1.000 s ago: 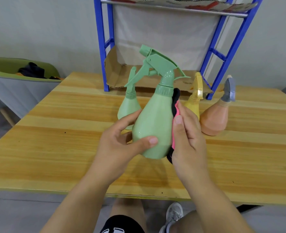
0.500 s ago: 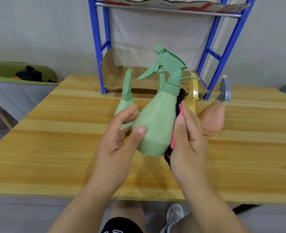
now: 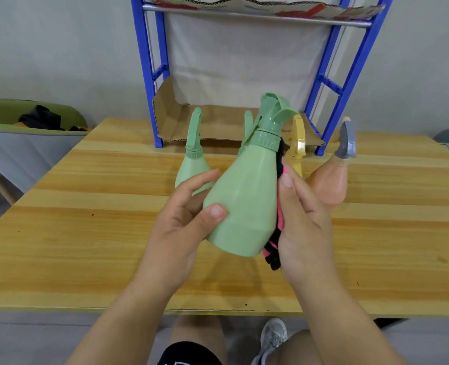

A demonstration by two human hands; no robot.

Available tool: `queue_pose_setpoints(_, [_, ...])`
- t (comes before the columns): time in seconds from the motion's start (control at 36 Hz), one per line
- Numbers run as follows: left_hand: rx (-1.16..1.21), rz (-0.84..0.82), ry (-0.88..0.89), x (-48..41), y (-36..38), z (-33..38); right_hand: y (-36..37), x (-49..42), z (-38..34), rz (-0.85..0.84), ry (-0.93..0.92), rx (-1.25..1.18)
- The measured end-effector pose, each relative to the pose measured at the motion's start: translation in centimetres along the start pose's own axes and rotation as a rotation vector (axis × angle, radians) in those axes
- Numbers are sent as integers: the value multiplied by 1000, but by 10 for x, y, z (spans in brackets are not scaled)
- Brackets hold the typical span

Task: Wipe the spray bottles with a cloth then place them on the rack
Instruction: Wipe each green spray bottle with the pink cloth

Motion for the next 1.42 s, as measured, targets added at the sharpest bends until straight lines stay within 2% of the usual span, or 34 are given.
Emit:
queue_pose_setpoints(0.14, [-34, 66, 66, 3, 2, 0, 1, 2, 0, -12, -78, 178])
queue_pose_setpoints(0.31, [-185, 69, 98, 3, 4, 1, 5, 10, -1, 60, -195, 312])
queue_pose_setpoints(0.36, [-131, 43, 76, 1, 1, 0, 4, 7, 0, 47, -171, 256])
queue_pose_setpoints(0.47, [-44, -60, -39, -1, 0, -3, -2, 1, 3, 35, 33, -1])
queue_pose_setpoints(0.58, [-80, -16, -72, -3, 0, -5, -3, 0, 5, 31, 36, 36])
queue_pose_setpoints(0.69, [-79, 84, -11, -4, 0, -4, -3, 2, 9, 30, -59, 188])
queue_pose_setpoints(0.92, [-211, 73, 78, -5, 0, -12, 0, 5, 2, 3, -234, 429])
queue_pose_setpoints(1.03, [-115, 24, 15, -6, -4, -10, -5, -2, -2, -52, -182, 337])
queue_pose_setpoints(1.19, [-5, -107, -138, -5, -2, -12, -13, -9, 6, -92, 46, 78])
queue_pose_setpoints(1.31, [20, -85, -186, -5, -1, -14, -12, -6, 8, -82, 31, 122])
queue_pose_setpoints(1.42, [8, 18, -114, -7, 0, -13, -10, -4, 9, -38, -33, 210])
Point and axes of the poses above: each hand's wrist, its own x-axis away from the middle knuckle, its own y-axis out of the palm, z = x × y, the point moved 3 cm from there along -x, towards the middle knuckle, and after that the axes turned 14 degrees about -y, right-handed, at the moved point
